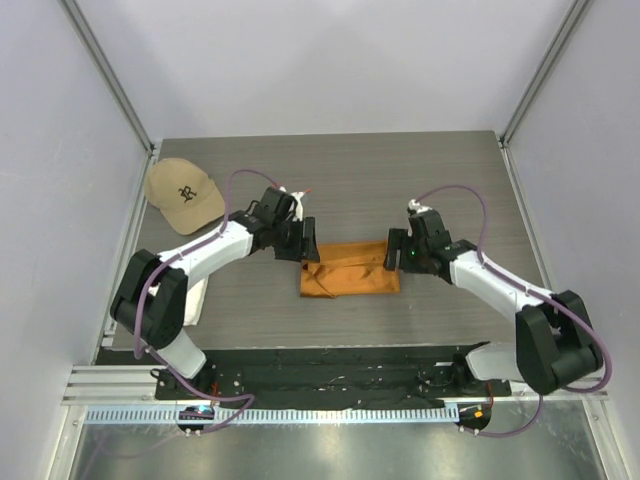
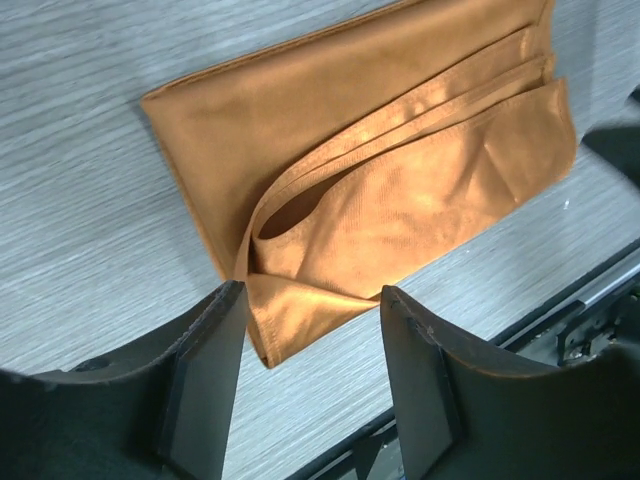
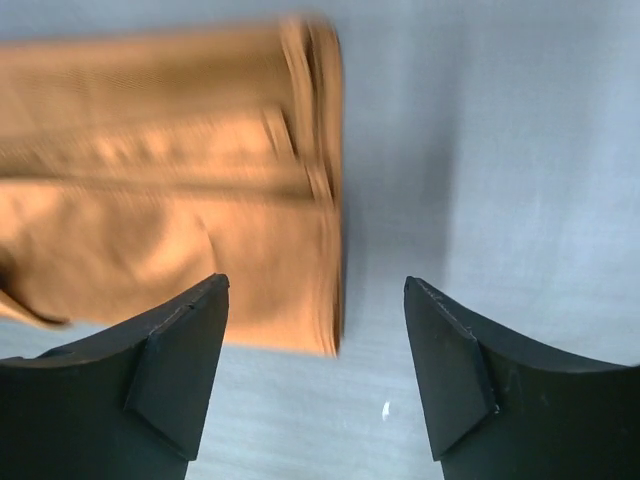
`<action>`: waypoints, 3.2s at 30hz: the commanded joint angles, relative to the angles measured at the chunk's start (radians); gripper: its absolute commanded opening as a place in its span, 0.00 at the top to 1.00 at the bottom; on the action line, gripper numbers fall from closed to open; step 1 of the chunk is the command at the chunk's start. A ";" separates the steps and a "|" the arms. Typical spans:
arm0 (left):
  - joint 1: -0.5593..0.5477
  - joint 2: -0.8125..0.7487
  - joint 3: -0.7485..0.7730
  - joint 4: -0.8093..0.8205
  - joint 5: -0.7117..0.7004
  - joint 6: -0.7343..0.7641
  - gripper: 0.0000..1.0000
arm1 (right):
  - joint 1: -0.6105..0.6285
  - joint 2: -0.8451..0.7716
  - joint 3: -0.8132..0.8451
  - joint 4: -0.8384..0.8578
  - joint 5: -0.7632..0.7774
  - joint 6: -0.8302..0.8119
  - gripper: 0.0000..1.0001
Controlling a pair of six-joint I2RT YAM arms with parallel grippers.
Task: Fold the napkin into a case and place the utensils inside
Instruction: Smooth out the 2/3-rectangle-folded napkin at the center of the board.
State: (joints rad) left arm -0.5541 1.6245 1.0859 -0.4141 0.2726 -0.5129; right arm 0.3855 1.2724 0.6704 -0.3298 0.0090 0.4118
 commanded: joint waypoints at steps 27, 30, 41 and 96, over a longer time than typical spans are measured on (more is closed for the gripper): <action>0.000 0.147 0.085 -0.025 -0.035 0.051 0.72 | 0.044 0.400 0.324 0.072 0.072 -0.228 0.61; 0.000 0.146 0.083 -0.023 -0.029 0.048 0.75 | 0.046 0.413 0.322 0.083 0.057 -0.223 0.60; 0.000 0.144 0.077 -0.017 -0.016 0.040 0.82 | 0.069 0.455 0.322 0.094 0.065 -0.203 0.71; 0.000 0.098 0.045 0.005 0.005 0.017 1.00 | 0.079 0.439 0.330 0.044 0.088 -0.231 0.78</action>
State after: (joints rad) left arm -0.5541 1.7714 1.1275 -0.4370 0.2584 -0.4904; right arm 0.4591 1.6958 0.9764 -0.3328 0.0990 0.1982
